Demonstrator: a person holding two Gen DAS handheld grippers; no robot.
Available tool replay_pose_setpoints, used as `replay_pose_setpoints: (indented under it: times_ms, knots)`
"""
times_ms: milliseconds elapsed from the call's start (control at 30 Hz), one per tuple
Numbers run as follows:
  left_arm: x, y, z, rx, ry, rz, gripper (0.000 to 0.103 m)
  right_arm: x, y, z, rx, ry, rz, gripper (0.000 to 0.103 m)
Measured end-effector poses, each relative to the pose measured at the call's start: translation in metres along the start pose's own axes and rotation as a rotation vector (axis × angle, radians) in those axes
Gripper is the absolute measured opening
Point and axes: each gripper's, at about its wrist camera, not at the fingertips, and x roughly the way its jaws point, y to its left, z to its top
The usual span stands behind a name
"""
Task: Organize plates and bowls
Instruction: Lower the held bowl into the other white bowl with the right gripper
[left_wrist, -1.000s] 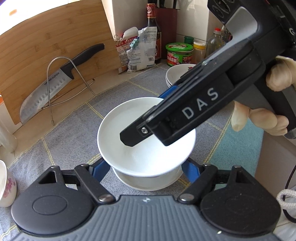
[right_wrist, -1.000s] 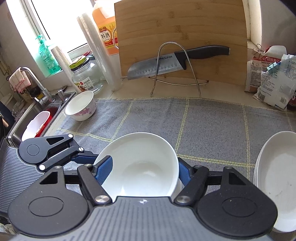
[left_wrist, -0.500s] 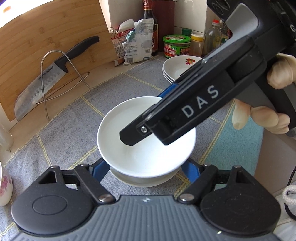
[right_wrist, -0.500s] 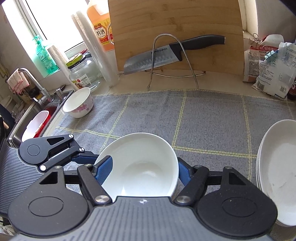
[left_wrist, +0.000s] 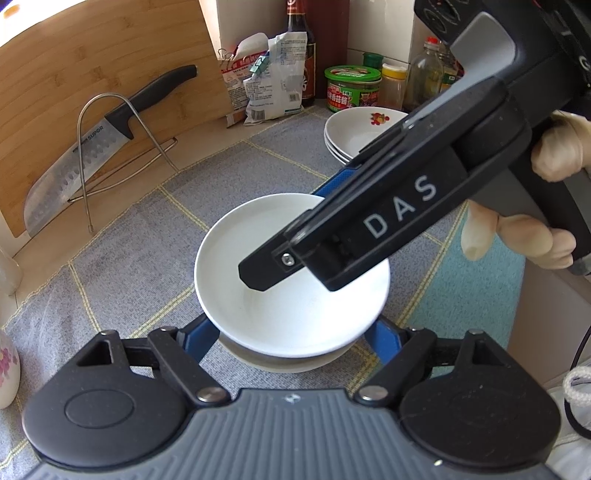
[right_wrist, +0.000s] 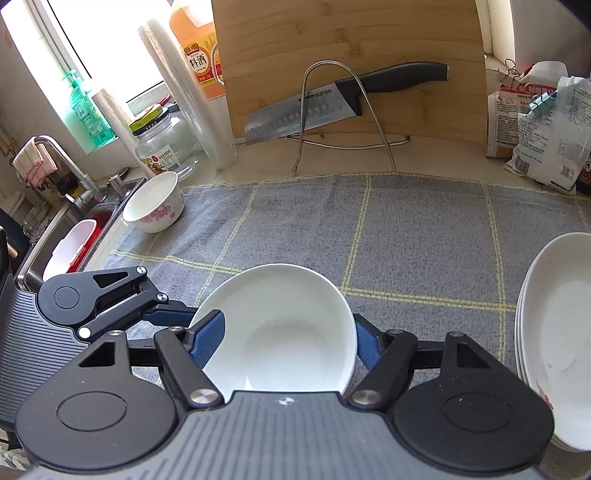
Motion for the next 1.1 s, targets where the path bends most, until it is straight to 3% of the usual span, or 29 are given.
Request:
replay_pose_setpoints:
  times_ms: [1100]
  knots:
    - [0.0025,0.0036,0.0001,0.011,0.008,-0.005,0.092,-0.0010,0.0013,0.0009,0.001,-0.005,-0.010,0.079]
